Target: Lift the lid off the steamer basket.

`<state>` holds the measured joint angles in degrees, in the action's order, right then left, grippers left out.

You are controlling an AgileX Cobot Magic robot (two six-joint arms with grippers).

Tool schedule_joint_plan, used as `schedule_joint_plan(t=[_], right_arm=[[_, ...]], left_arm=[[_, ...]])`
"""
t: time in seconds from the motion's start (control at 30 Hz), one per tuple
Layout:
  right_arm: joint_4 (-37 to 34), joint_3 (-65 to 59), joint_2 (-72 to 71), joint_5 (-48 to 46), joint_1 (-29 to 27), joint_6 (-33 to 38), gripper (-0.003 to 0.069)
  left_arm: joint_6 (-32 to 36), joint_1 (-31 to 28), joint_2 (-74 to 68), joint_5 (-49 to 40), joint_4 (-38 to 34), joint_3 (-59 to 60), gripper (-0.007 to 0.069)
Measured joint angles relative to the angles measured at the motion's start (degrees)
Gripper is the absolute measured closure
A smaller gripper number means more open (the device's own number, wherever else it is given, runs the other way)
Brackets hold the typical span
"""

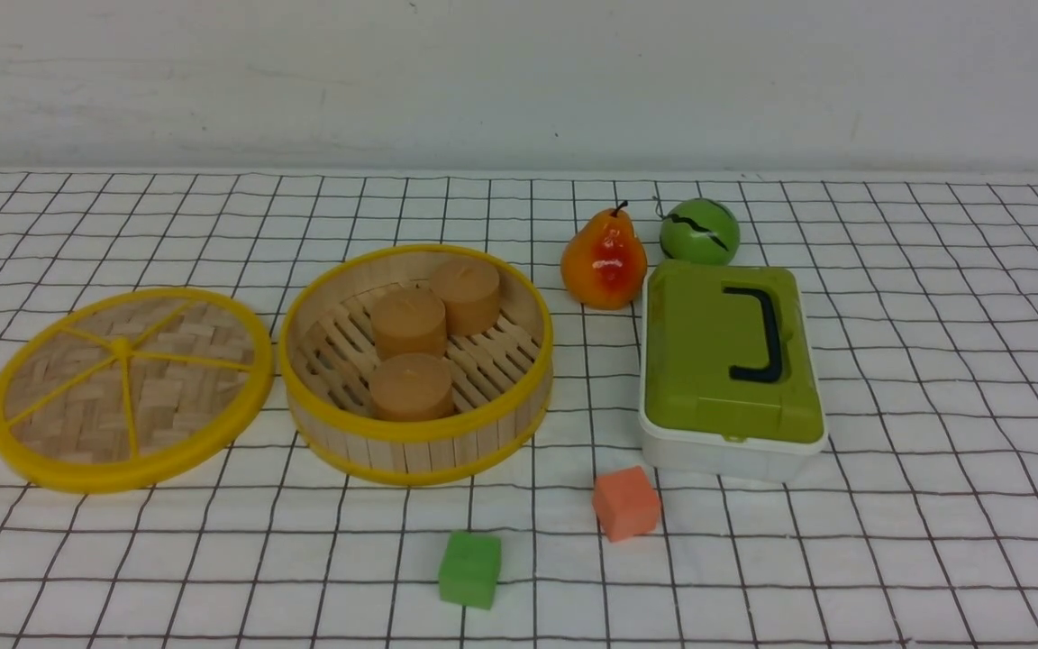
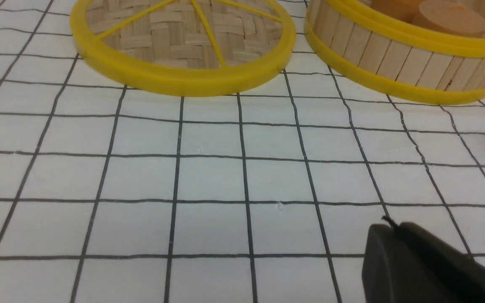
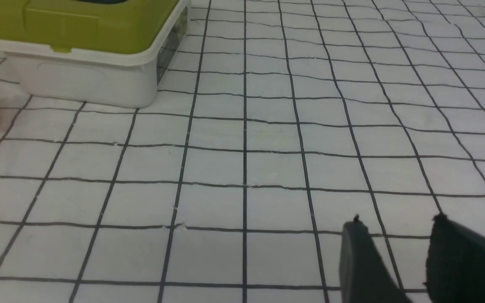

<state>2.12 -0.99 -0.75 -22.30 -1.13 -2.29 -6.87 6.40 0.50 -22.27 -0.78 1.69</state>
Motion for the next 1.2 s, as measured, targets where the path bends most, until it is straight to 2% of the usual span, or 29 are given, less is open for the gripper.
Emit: schedule_joint_plan(t=[1.2], right_arm=[[0.0, 0.0, 0.0, 0.0, 0.0, 0.0, 0.0419]], left_arm=[[0.0, 0.0, 0.0, 0.0, -0.24, 0.0, 0.0612]])
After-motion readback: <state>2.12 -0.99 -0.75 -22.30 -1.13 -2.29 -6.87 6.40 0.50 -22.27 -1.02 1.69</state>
